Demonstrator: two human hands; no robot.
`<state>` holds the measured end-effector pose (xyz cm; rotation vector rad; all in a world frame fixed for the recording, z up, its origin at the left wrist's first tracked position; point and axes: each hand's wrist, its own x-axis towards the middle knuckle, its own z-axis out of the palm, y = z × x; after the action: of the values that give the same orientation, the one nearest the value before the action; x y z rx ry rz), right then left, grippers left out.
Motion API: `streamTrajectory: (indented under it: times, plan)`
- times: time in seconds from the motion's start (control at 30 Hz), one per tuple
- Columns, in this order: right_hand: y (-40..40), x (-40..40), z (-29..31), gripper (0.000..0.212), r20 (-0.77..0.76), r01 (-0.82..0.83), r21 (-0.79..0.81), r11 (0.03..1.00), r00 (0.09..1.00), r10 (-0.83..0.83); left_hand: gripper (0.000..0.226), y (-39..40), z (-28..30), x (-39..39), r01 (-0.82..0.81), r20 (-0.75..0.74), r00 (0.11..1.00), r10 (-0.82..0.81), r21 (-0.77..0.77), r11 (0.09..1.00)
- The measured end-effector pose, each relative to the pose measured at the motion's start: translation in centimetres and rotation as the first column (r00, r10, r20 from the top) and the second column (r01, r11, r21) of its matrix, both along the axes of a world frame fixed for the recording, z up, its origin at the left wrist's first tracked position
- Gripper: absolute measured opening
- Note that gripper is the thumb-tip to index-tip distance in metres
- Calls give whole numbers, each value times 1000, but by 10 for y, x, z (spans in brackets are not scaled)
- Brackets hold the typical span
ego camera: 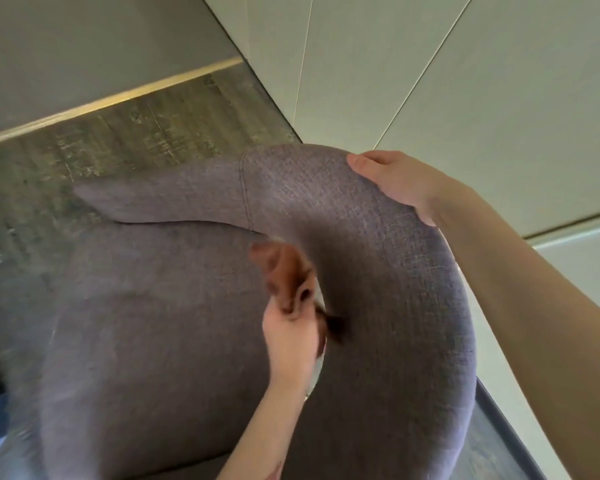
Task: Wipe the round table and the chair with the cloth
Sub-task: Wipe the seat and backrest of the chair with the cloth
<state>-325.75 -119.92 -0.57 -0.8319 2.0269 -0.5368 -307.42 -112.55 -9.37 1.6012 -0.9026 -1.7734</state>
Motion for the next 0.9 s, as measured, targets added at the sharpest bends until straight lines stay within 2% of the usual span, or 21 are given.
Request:
streamTrajectory:
  times: [0.07,0.1,0.17,0.23,0.27,0.33,0.4,0.5,0.57,0.6,0.67,0.7,0.73,0.8,0.9]
  plan:
    - [0,0,0,42,-5,5,-9,1000,1000,-5,50,-11,33,-29,132,-111,980,-164,-249,959]
    - [0,1,0,41,1,10,-14,1000,1000,-10,64,-12,40,-43,231,-94,954,-284,-372,899]
    - [1,2,-1,34,68,40,-23,999,997,-38,77,-9,39,-58,428,131,894,-428,-532,731]
    - [1,1,-1,30,96,57,-15,998,994,-55,83,-1,20,-55,553,360,830,-426,-637,538]
    - [0,1,-1,30,97,59,-4,998,994,-58,86,6,11,-48,605,425,789,-443,-663,441]
    - [-1,0,2,33,111,56,39,998,992,-60,92,24,-14,-29,681,457,709,-537,-641,354]
    - [-1,0,4,34,123,53,66,996,991,-61,91,40,-34,-8,714,389,672,-630,-566,411]
    - [-2,0,5,31,124,58,66,996,990,-66,77,50,-54,21,758,303,632,-713,-437,485]
    - [-2,0,5,31,116,67,64,996,990,-75,63,52,-64,44,797,197,598,-777,-243,552]
    - [-2,0,5,32,113,69,61,996,991,-76,53,52,-68,53,747,122,663,-738,-155,646]
    - [-1,-1,3,35,106,73,57,996,991,-79,39,43,-64,60,602,194,789,-582,-61,796]
    - [-1,-2,1,37,103,75,53,996,991,-80,41,34,-61,56,481,223,858,-462,-36,876]
    - [-2,-1,1,38,102,79,51,996,991,-83,46,24,-55,44,330,168,931,-323,-18,944]
    - [-2,1,1,38,96,88,51,995,991,-92,45,3,-36,8,205,54,978,-200,-99,974]
    - [-2,1,1,29,94,105,28,994,990,-107,58,-14,-7,-45,317,-8,943,-334,-298,900]
